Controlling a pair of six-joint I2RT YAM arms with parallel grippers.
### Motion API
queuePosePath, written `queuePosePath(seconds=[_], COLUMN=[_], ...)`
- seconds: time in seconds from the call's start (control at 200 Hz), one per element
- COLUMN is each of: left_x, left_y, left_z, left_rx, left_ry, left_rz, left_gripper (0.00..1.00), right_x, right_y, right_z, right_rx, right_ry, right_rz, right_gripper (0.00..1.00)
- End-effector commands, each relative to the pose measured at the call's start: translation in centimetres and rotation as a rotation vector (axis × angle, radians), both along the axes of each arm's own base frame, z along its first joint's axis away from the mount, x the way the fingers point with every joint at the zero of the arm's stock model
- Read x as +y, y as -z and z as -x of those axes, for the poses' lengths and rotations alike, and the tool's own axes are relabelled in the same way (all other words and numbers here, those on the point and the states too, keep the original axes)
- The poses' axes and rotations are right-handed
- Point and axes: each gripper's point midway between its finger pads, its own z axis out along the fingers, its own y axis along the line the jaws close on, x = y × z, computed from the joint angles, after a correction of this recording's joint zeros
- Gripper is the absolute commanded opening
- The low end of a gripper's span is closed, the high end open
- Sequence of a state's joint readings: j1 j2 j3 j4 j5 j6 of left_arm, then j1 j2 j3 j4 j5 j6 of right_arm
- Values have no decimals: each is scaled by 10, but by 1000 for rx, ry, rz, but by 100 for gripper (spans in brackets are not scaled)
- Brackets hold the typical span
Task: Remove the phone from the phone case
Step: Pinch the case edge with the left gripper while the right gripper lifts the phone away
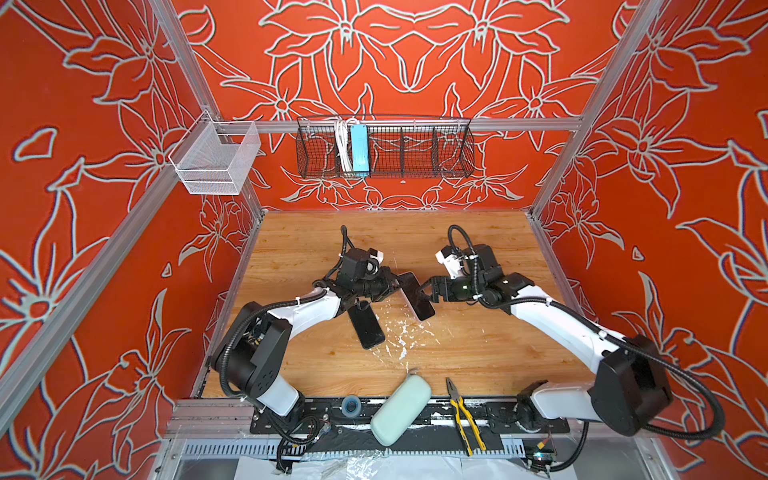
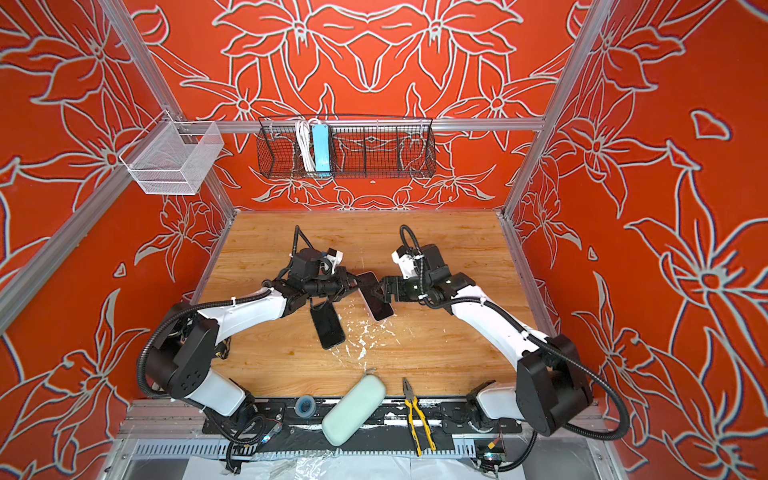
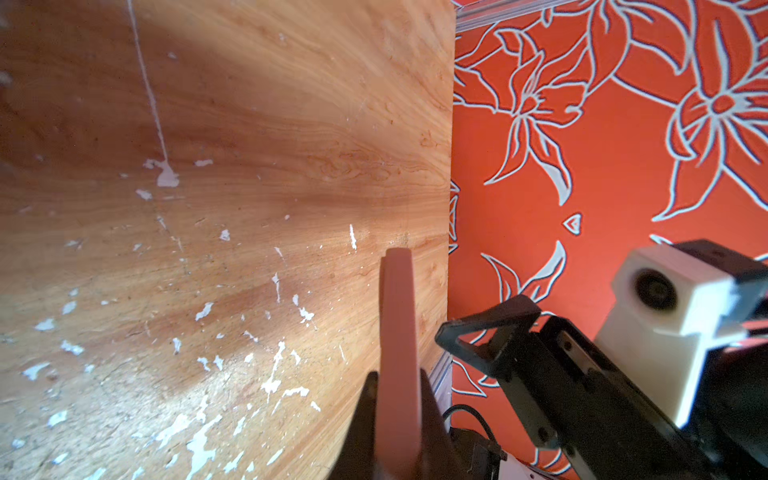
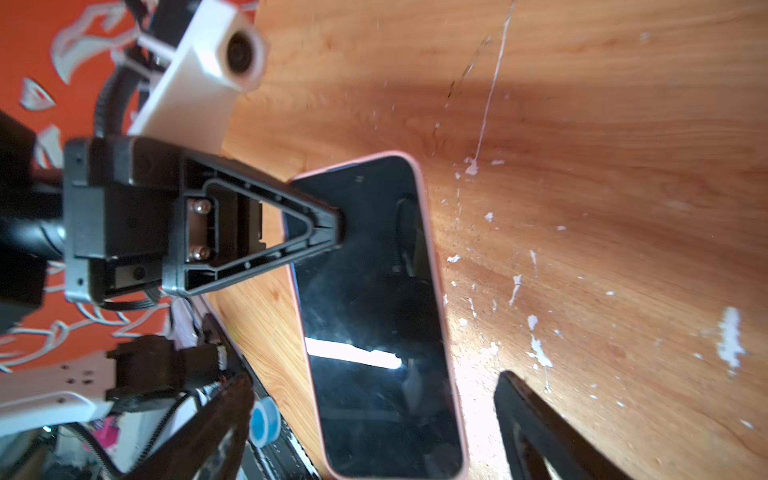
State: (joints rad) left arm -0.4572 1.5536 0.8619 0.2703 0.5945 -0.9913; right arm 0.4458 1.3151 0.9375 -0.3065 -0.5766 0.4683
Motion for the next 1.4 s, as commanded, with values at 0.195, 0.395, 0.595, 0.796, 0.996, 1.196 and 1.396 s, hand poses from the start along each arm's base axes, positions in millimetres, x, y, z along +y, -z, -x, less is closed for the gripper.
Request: queuePosePath(seconds=[0.195,0.395,0.595,0.796,0.996,1.196,1.396], left_x=[23,45,60,87,96,96,90], left_y=[-69,-86,-105,-114,-125,-129,-132], left_z=[-9,-7,-10,-20,-23,-25,-27], left_rx=[-303,-378,-427,-435,-451,-451,-458], left_ry=[-121,-249,-325,-470,-526,-540,-516], left_rz=[39,64,85,194,246,295,371], left_gripper=[0,0,0,0,0,0,0], right_x=[-12,-10,-3,4,4,2,9], right_y=[-39,-41,-37,-42,-43,-40,-41], right_z=[-5,-7,-6,-5,-10,-13,-14], right_rx=[-42,-47,-29,-29,-40,-66,-48], right_ry=[80,81,47,23,44,71,50], right_rz=[-224,-283,-333,-430,-464,-479,-548], right_gripper=[92,92,92,91,90,90,88])
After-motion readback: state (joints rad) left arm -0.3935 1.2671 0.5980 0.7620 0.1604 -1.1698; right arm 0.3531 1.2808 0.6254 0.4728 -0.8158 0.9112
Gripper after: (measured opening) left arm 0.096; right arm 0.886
